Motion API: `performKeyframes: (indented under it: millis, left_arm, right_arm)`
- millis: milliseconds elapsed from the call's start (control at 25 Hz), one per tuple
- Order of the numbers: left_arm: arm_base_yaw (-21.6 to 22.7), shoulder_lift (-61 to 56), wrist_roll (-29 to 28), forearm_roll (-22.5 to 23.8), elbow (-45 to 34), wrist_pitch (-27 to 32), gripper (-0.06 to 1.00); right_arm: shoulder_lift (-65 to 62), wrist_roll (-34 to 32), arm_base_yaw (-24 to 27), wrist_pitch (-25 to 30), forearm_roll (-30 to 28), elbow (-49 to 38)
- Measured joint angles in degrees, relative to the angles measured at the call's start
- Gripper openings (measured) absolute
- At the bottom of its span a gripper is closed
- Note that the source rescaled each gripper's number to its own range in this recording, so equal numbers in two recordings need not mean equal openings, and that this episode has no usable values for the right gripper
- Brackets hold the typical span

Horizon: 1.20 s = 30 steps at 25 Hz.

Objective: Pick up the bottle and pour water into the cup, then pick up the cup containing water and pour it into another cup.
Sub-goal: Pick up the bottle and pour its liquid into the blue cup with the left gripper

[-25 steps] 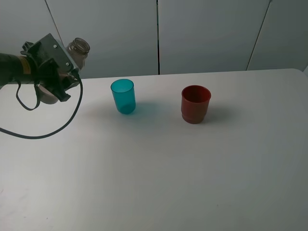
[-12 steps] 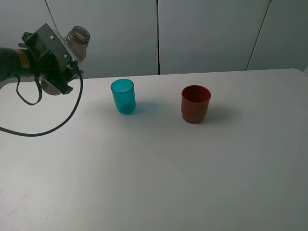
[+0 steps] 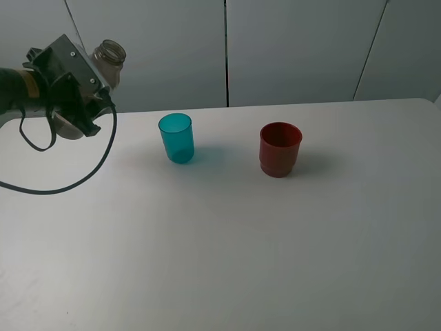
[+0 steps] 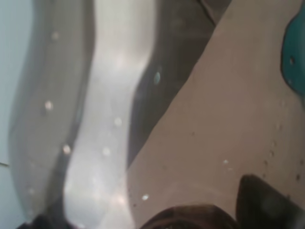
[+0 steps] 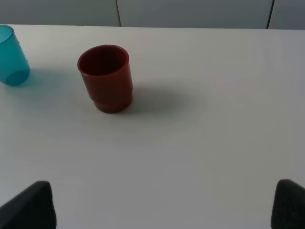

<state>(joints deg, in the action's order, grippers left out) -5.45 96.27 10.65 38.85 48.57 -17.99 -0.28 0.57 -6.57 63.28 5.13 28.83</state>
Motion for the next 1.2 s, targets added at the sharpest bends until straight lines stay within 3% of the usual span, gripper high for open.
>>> performKeyframes:
  millis: [320, 640, 960, 1200]
  left_arm:
    - [-0.1, -6.2, 0.0, 0.0, 0.0, 1.0, 0.01]
    - [-0.2, -6.0, -0.1, -0.1, 0.0, 6.4, 0.01]
    - [-0.2, -6.0, -0.1, 0.2, 0.0, 8.1, 0.01]
    - [-0.2, -6.0, 0.0, 4.0, 0.0, 9.2, 0.01]
  right_arm:
    - [0.0, 0.0, 0.0, 0.0, 0.0, 0.0]
    - [0.0, 0.0, 0.0, 0.0, 0.0, 0.0]
    - [0.0, 0.0, 0.0, 0.0, 0.0, 0.0]
    - [0.0, 0.0, 0.0, 0.0, 0.0, 0.0]
